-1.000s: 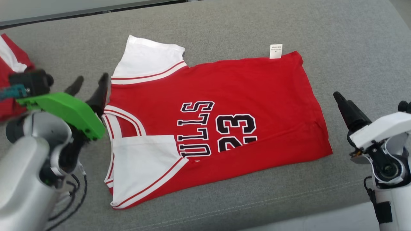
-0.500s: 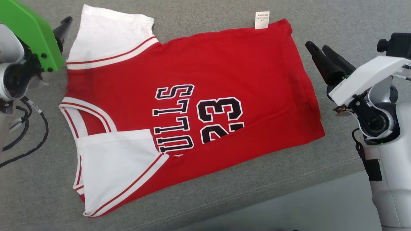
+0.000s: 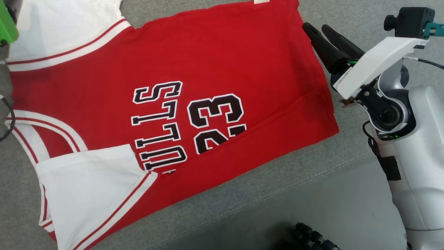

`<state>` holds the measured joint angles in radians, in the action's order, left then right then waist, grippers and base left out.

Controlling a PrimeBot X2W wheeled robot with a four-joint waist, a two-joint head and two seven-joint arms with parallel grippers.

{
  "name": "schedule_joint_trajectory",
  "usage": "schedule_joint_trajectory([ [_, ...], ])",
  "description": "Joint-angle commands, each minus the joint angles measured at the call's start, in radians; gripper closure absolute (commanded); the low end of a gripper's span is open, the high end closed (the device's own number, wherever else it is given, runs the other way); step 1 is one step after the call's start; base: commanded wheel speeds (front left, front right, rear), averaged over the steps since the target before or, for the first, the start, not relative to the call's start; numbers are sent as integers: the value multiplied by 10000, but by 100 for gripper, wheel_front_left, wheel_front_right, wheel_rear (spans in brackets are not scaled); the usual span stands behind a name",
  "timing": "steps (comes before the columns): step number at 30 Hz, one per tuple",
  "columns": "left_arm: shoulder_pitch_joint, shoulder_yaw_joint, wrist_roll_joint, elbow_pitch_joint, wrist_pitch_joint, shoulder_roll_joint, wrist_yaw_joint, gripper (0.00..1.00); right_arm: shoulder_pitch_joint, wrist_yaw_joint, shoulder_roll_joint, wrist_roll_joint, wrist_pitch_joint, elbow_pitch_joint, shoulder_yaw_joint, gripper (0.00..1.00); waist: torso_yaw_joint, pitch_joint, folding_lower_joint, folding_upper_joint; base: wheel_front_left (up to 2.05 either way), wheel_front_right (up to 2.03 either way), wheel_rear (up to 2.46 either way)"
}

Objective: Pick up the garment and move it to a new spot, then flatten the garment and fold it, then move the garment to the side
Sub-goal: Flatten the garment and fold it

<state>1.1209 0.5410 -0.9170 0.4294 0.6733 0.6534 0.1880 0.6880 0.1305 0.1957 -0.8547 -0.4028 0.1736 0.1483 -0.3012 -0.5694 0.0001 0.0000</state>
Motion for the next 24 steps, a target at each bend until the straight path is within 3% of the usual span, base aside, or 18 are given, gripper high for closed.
schedule_joint_trajectory([
  [1,178,-63,34,62,16,125,-71,0,146,4,41,-97,87,32,78,0,-384,-385,-1,0,0,0,0],
  [15,606,-6,537,431,-180,654,134,0,374,4,216,-732,635,298,971,0,-903,-715,-1,0,0,0,0],
  [18,527,75,406,465,86,709,-57,0,362,4,273,-829,717,340,1095,0,-948,-730,-1,0,0,0,0],
  [24,393,123,411,436,80,747,-25,0,414,4,364,-977,904,489,1222,0,-987,-688,-1,0,0,0,0],
])
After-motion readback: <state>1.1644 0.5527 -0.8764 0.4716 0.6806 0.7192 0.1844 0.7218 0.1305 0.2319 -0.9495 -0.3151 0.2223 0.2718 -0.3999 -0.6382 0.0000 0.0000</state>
